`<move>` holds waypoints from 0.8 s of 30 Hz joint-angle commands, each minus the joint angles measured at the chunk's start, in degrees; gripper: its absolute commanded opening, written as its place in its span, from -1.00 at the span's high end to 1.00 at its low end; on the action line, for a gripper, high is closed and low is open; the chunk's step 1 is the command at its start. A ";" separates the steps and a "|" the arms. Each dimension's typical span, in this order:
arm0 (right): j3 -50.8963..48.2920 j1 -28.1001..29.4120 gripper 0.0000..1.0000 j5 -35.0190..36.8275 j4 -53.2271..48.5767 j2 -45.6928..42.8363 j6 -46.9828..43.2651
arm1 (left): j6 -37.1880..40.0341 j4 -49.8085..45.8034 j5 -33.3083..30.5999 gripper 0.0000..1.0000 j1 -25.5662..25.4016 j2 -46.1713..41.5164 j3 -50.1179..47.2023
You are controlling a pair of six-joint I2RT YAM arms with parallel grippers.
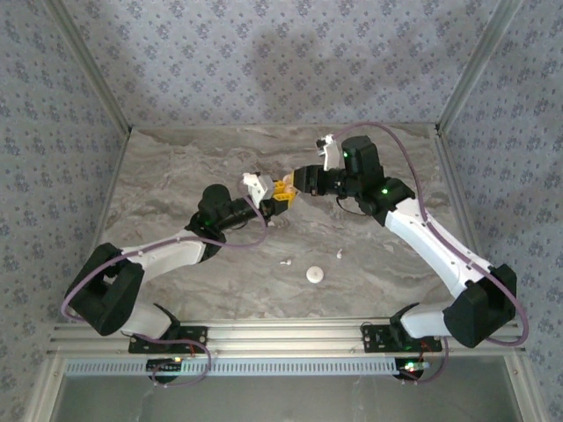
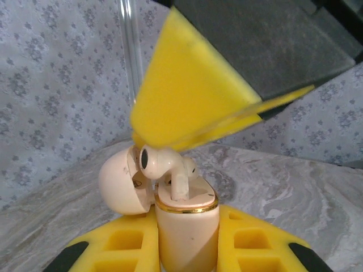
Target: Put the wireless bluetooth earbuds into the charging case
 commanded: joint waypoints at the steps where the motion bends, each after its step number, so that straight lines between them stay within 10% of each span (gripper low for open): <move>1: -0.63 -0.61 0.34 0.86 -2.66 -0.48 1.86 | 3.19 0.16 -2.03 0.78 -0.24 -2.30 0.24; 24: -1.60 -0.82 0.40 -1.33 0.51 2.35 1.09 | 4.57 -1.57 -0.98 0.79 -0.17 -1.54 0.33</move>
